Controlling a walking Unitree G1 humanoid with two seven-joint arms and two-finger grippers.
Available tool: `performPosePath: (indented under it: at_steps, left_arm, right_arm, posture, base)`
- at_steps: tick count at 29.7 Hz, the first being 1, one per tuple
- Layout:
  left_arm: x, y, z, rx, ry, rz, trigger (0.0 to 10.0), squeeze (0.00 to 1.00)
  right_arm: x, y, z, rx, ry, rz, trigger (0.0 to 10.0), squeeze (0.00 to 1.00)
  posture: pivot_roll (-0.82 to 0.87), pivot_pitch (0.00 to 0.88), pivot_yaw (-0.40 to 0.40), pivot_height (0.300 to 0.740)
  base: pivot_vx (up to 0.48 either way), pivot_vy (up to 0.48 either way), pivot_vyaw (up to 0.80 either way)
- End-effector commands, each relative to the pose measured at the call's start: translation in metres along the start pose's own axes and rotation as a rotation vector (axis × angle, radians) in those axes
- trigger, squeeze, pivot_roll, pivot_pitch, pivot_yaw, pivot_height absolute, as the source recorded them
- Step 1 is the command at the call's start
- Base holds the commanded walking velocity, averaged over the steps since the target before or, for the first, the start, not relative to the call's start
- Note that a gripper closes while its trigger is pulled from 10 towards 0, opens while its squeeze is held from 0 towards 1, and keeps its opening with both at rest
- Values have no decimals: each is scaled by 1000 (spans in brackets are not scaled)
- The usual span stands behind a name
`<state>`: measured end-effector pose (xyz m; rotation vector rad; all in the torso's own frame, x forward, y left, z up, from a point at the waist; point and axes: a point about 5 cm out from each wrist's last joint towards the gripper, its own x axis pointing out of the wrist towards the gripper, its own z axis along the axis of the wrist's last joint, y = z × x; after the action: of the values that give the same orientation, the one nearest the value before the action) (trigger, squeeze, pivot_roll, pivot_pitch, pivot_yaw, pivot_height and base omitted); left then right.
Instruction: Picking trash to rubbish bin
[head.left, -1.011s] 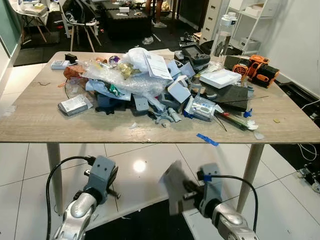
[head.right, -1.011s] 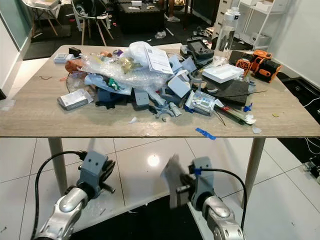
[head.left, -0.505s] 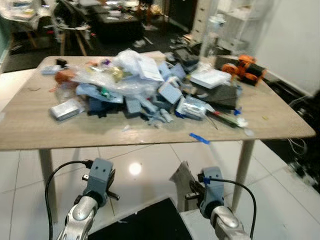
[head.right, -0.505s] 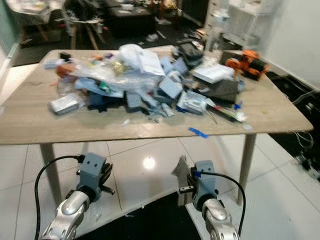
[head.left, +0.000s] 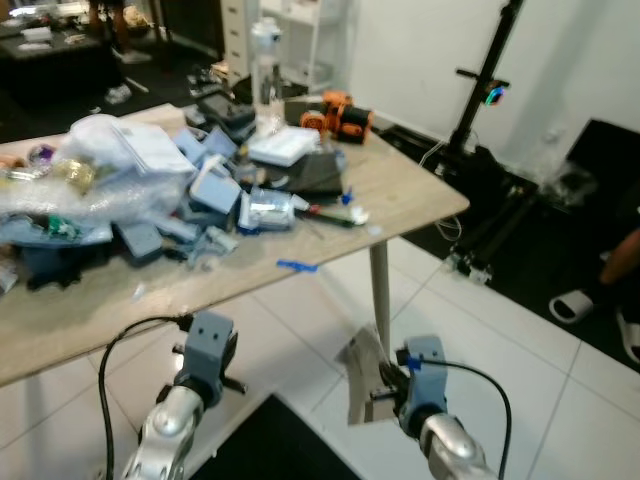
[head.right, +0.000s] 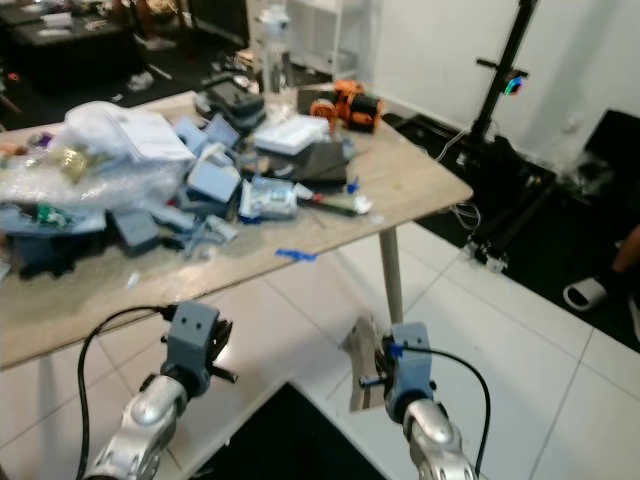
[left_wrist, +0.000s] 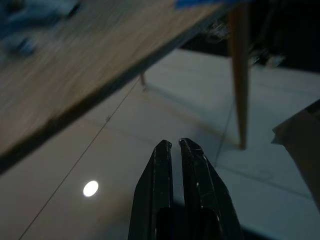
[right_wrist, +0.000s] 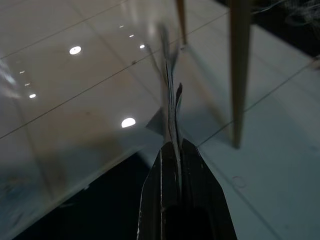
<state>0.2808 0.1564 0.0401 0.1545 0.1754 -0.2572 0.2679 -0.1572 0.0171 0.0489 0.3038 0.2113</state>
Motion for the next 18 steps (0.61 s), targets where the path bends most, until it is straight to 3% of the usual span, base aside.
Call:
performPosePath:
  at_steps: [1,18]
  left_arm:
    - [-1,-1,0,1,-3,2,10000,0]
    - [0,4,6,16,-19,-4,10000,0]
  right_arm:
    - [0,1,-1,5,-1,2,10000,0]
    - [6,9,3,14,-33,4,10000,0]
  posture:
    - [-18,67,-15,740]
    - [0,69,21,740]
  base:
    - [0,0,-800]
    - [0,0,-800]
